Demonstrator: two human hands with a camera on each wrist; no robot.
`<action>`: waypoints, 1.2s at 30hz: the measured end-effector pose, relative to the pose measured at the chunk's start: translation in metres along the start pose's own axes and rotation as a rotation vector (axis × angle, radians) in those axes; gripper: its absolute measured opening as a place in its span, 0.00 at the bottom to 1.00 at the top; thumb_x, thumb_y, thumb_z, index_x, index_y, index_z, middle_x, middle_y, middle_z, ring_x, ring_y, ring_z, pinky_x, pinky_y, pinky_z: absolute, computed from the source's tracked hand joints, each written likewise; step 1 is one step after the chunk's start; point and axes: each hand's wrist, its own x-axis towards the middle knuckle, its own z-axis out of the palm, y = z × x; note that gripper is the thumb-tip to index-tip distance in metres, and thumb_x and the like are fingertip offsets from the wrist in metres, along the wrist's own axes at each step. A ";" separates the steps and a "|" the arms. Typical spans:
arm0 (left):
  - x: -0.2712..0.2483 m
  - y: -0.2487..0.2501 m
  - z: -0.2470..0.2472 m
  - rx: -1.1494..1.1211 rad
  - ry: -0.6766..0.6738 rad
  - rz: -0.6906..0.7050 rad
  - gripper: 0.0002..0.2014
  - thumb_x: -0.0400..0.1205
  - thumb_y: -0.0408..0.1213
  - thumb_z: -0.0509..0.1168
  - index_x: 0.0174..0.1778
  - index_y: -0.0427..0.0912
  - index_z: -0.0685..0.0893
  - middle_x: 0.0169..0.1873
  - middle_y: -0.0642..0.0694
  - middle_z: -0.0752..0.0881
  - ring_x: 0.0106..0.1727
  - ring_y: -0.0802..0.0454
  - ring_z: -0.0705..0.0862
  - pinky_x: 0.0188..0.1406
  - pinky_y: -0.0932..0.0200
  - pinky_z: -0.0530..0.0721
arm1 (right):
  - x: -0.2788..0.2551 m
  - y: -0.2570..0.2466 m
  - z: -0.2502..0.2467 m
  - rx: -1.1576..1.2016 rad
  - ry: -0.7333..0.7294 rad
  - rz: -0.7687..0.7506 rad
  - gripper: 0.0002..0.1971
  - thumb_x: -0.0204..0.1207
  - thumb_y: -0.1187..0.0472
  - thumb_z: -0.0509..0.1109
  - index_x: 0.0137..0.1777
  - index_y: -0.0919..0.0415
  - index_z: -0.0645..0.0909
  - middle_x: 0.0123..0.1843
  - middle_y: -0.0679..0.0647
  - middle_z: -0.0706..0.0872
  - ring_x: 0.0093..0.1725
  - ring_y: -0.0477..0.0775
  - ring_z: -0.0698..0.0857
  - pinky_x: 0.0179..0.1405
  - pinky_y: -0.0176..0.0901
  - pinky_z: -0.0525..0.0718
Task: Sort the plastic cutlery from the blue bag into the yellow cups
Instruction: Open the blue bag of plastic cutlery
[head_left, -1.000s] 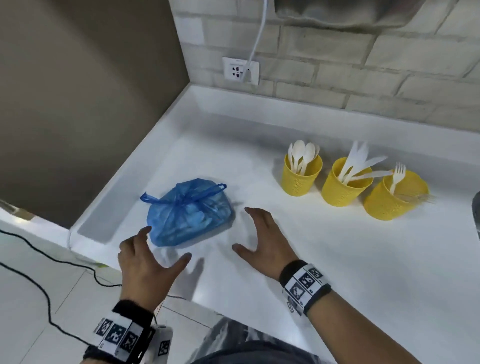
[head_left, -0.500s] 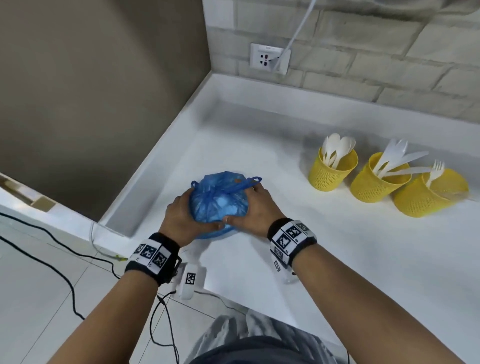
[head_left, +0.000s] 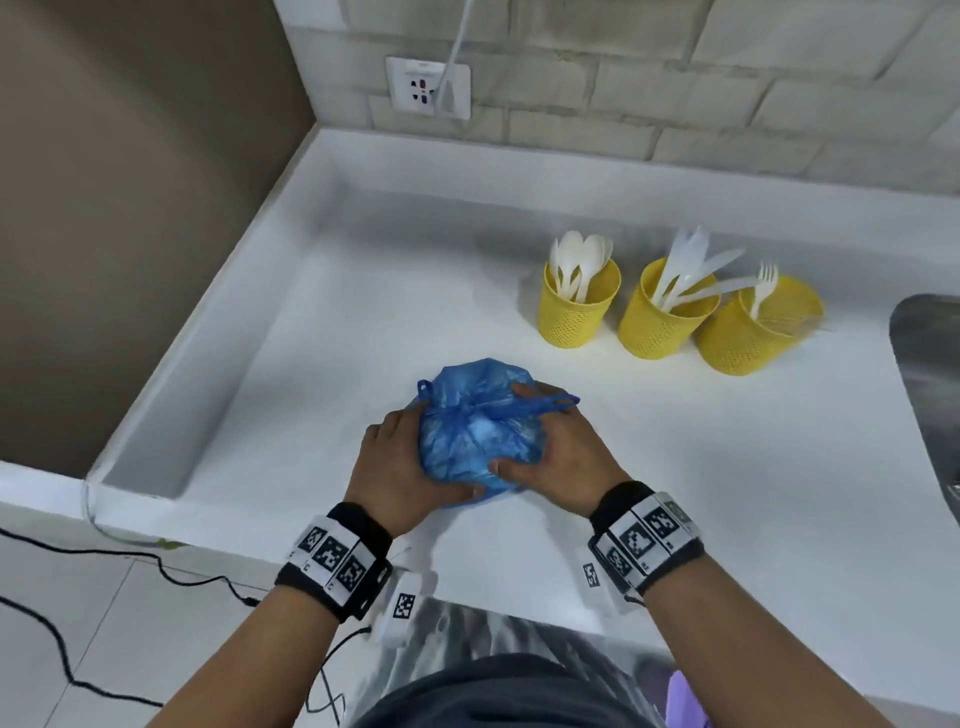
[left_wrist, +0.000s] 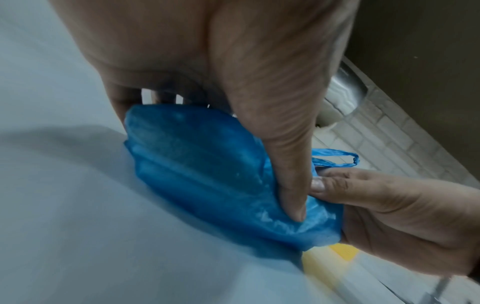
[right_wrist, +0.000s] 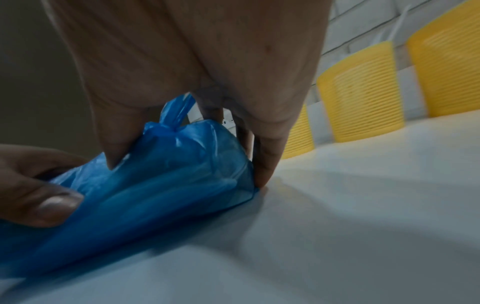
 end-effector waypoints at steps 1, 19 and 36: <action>0.000 0.011 0.006 0.001 -0.015 0.019 0.60 0.53 0.73 0.79 0.80 0.52 0.69 0.66 0.54 0.80 0.66 0.52 0.78 0.67 0.57 0.71 | -0.008 0.009 -0.007 -0.006 0.007 0.016 0.47 0.69 0.46 0.84 0.86 0.52 0.67 0.84 0.49 0.70 0.84 0.46 0.66 0.86 0.44 0.65; 0.026 0.147 0.102 0.023 -0.223 0.252 0.64 0.53 0.73 0.78 0.86 0.57 0.59 0.79 0.52 0.72 0.77 0.46 0.73 0.75 0.42 0.76 | -0.140 0.075 -0.117 -0.089 0.167 0.277 0.43 0.72 0.50 0.84 0.84 0.53 0.66 0.65 0.40 0.69 0.71 0.52 0.75 0.67 0.27 0.65; 0.017 0.188 0.078 0.041 0.041 0.206 0.16 0.78 0.52 0.75 0.59 0.50 0.89 0.52 0.48 0.88 0.56 0.48 0.83 0.62 0.56 0.80 | -0.081 0.069 -0.155 -0.234 0.155 0.080 0.15 0.81 0.65 0.69 0.65 0.58 0.87 0.59 0.60 0.82 0.58 0.62 0.84 0.66 0.51 0.81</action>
